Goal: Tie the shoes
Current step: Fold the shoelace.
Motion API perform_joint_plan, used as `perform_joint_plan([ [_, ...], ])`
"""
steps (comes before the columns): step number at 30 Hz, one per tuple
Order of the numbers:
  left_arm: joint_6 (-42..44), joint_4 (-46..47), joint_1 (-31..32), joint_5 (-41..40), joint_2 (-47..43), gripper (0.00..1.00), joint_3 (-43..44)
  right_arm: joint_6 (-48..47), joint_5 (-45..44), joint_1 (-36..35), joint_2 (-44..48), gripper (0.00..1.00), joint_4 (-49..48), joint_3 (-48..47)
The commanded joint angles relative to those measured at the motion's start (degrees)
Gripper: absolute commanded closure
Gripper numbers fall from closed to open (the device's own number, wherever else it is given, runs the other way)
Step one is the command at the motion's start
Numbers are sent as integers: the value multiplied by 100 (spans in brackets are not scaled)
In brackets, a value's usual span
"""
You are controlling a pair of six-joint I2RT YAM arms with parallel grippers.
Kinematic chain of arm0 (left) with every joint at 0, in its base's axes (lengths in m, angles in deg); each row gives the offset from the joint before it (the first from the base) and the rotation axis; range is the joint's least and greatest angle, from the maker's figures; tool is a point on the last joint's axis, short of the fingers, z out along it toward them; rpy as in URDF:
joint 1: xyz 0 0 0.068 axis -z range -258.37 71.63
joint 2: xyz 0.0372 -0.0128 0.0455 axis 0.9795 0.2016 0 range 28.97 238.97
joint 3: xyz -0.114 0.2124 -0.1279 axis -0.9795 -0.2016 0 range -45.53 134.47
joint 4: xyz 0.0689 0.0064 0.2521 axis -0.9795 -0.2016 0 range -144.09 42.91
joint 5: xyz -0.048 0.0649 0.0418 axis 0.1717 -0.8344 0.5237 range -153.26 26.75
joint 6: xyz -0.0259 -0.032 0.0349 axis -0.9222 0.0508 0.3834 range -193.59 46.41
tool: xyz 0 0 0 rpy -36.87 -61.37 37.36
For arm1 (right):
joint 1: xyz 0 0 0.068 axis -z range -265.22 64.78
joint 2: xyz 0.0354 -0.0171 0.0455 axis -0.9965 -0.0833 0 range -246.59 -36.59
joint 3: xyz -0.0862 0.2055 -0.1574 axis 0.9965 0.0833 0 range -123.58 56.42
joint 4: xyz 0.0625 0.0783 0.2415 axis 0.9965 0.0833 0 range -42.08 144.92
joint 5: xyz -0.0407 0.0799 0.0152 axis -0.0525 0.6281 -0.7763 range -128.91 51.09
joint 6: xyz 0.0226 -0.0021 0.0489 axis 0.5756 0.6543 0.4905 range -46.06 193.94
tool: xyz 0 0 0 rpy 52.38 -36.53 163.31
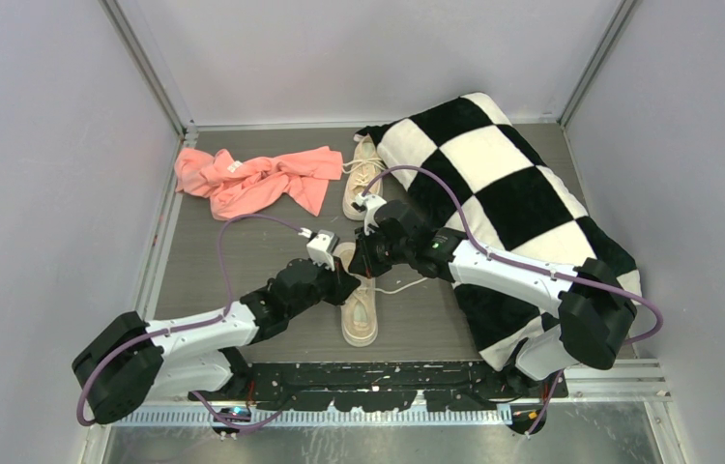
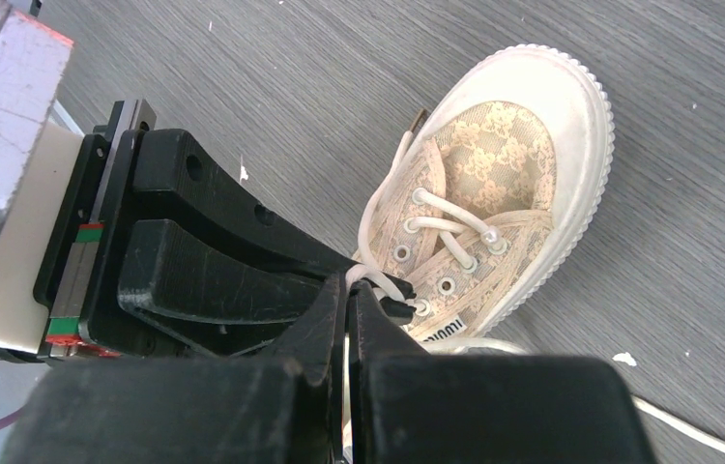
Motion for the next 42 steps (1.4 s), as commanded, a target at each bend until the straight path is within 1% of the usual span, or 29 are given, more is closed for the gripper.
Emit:
perform_joint_plan([
  [1, 94, 277, -29, -29, -146, 99, -61, 116, -60, 26, 143, 93, -110, -204],
  [2, 103, 316, -29, -13, -151, 99, -93, 140, -104, 39, 154, 84, -97, -198],
  [3, 125, 357, -29, 0, -152, 99, -120, 178, -161, 54, 207, 65, -88, -186],
  [4, 142, 416, -29, 19, -148, 99, -150, 209, -266, 69, 274, 57, -83, -161],
  [6, 196, 510, -29, 56, -136, 99, -200, 255, -390, 123, 437, 54, -61, -101],
  [11, 360, 722, -29, 134, -100, 100, -293, 475, -763, 405, 1093, 52, 51, 157],
  [14, 518, 1033, -29, 257, -80, 99, -419, 786, -1172, 727, 1454, 53, 116, 522],
  [15, 571, 1206, -29, 328, -67, 99, -483, 853, -1157, 899, 1505, 54, 142, 610],
  [16, 623, 1358, -29, 388, -66, 100, -550, 863, -1104, 979, 1523, 54, 181, 656],
  [19, 929, 1671, -29, 811, -35, 100, -648, 759, -528, 1007, 1396, 57, 328, 600],
  [22, 1390, 1672, -29, 1179, -63, 100, -634, 757, -17, 1006, 1355, 59, 311, 595],
  [25, 1777, 1649, -29, 1445, -92, 100, -625, 793, 174, 1008, 1474, 58, 254, 688],
  [27, 2015, 1616, -34, 1515, -150, 100, -614, 886, -35, 1021, 1551, 58, 380, 716],
  [29, 2155, 1498, -37, 1507, -231, 100, -568, 1033, -480, 1098, 1561, 59, 697, 685],
  [30, 2226, 1404, -38, 1516, -264, 100, -527, 1146, -758, 1172, 1527, 62, 946, 645],
  [31, 2301, 1302, -38, 1550, -280, 100, -480, 1272, -1093, 1289, 1436, 68, 1265, 591],
  [33, 2428, 1122, -38, 1585, -307, 100, -396, 1468, -1478, 1577, 1250, 70, 1744, 475],
  [34, 2491, 1051, -46, 1607, -330, 100, -348, 1474, -1546, 1713, 1139, 70, 1916, 423],
  [36, 2559, 970, -74, 1614, -353, 100, -283, 1167, -1665, 1913, 891, 62, 2211, 294],
  [38, 2556, 972, -126, 1650, -358, 100, -245, 713, -1825, 1951, 604, 59, 2453, 147],
  [40, 2522, 980, -164, 1722, -334, 100, -204, 411, -2060, 1945, 329, 56, 2608, 78],
  [42, 2549, 899, -193, 1835, -301, 100, -117, 186, -2113, 1948, 130, 53, 2623, 71],
])
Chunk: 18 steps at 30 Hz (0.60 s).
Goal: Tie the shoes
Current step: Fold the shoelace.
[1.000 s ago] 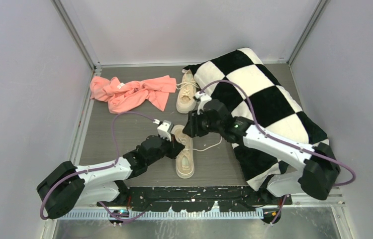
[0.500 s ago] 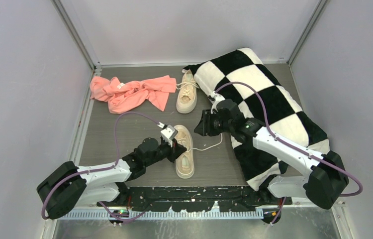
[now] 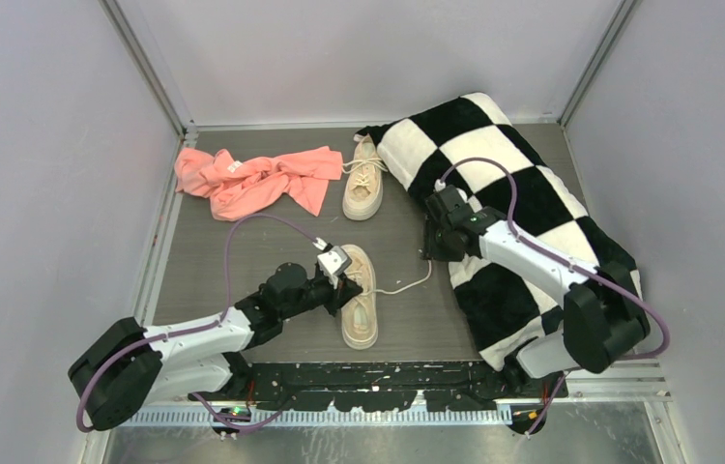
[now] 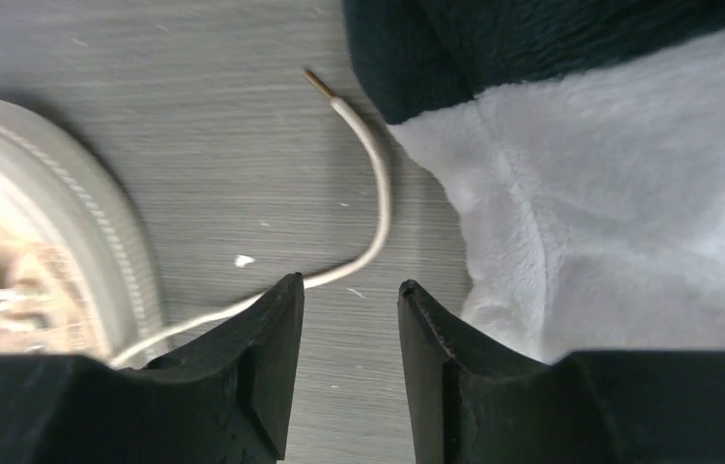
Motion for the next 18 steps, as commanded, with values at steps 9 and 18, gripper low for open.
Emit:
perform_joint_plan([
  [9, 115, 219, -214, 602, 223, 100, 399, -1060, -222, 41, -1143, 49, -177, -307],
  [18, 44, 192, -465, 1067, 336, 100, 502, -1033, -302, 50, -1826, 54, -1103, -207],
])
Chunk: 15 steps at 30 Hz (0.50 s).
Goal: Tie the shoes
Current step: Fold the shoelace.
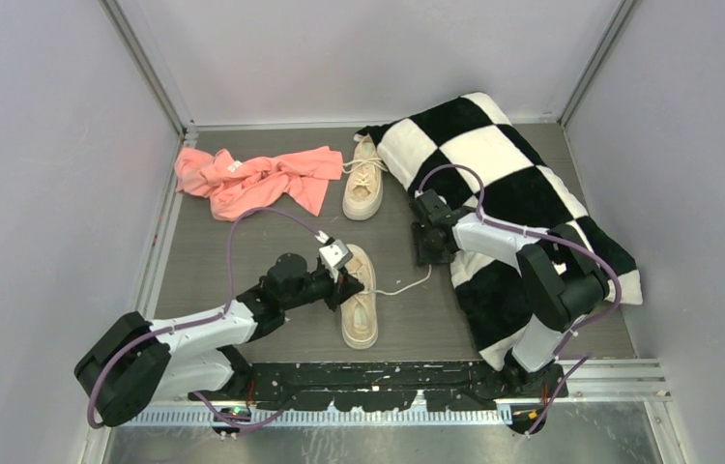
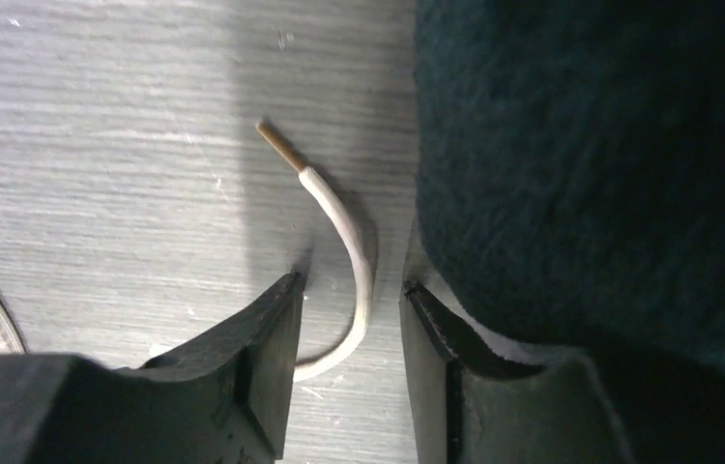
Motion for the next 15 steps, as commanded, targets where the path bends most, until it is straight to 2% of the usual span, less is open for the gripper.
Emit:
perform_joint_plan([
  [1, -36, 333, -116, 505, 106, 100, 264, -35, -158, 22, -223, 59, -685, -57],
  [4, -81, 326, -175, 750, 221, 100, 302, 4, -39, 25, -234, 95, -724, -62],
  [5, -83, 329, -184, 834, 240, 100, 316, 22, 94, 24, -148, 99, -697, -73],
  [11, -210, 350, -186, 977, 187, 100, 296, 486, 1564, -99, 1023, 99, -864, -118],
  [15, -202, 304, -186, 867, 73, 100, 253, 1138, 2271, -247, 1419, 99, -1274, -267],
])
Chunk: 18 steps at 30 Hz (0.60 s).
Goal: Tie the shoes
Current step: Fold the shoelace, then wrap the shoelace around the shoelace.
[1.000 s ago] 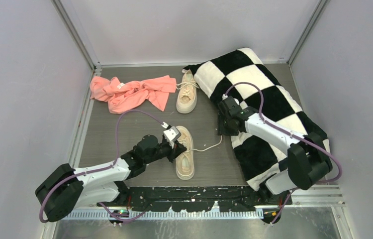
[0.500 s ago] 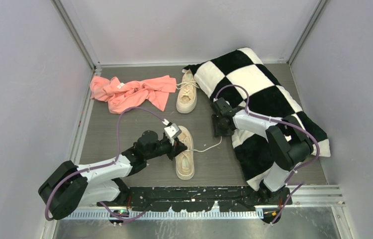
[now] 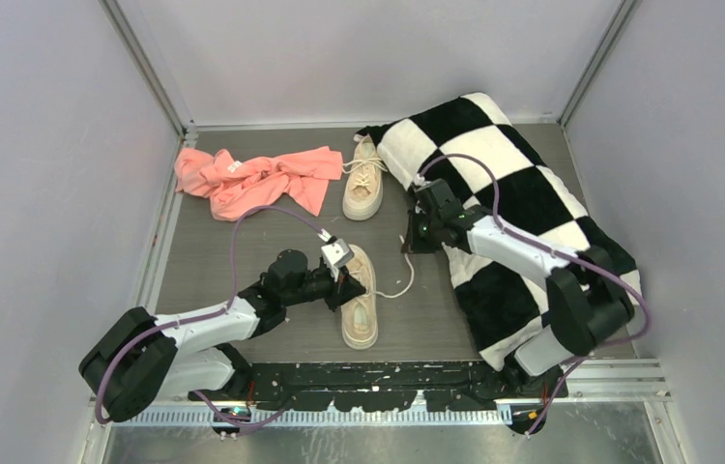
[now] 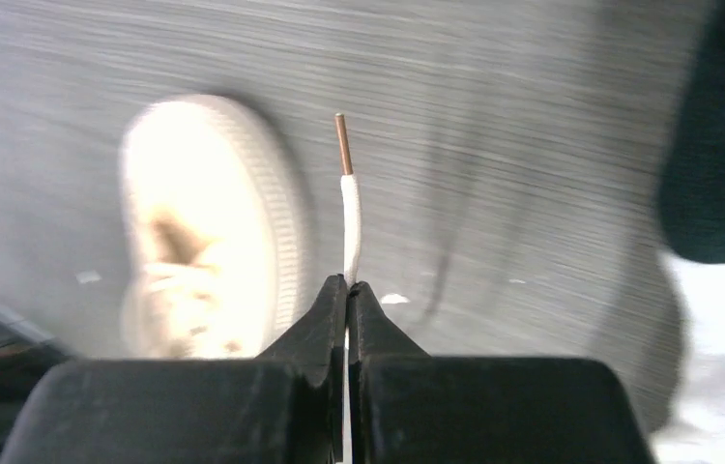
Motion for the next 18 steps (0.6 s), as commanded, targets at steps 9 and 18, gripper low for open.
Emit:
perform_joint_plan([
  [9, -195, 438, 4, 229, -148, 100, 110, 1944, 1817, -661, 430, 99, -1799, -808],
  [18, -317, 652, 0, 311, -23, 100, 52, 2923, 2451, -851, 322, 99, -2709, -501],
])
